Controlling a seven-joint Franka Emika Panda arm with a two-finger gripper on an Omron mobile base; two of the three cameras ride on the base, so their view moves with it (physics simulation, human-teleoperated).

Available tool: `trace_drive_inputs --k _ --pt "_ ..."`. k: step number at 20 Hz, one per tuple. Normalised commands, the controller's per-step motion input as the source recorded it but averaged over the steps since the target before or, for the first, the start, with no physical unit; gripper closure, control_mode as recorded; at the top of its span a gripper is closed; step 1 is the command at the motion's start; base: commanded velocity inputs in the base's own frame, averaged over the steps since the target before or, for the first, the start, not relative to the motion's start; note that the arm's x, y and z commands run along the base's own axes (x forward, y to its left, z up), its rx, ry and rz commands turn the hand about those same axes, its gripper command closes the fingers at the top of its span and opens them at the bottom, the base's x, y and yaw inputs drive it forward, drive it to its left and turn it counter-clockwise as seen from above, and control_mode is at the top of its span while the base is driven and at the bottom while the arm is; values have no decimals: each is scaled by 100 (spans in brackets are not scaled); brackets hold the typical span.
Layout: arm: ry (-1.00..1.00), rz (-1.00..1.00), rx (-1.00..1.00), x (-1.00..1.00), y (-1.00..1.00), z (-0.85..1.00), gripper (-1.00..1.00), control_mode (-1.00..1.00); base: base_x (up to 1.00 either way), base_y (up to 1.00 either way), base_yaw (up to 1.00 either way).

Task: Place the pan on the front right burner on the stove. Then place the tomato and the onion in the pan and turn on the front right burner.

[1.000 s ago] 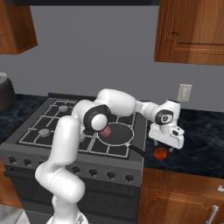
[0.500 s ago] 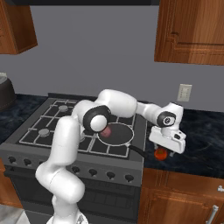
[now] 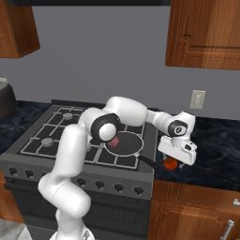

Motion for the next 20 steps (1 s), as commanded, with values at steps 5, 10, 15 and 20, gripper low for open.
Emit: trace_drive_inputs --k 5,10,15,20 --pt "0 0 1 -8 10 -6 -100 -100 0 0 0" --pt "0 0 2 -4 10 -4 -100 -100 0 0 0" --pt "3 -4 3 -17 21 -1 -100 -100 0 0 0" --pt "4 -6 1 -9 29 -3 100 -100 0 0 0"
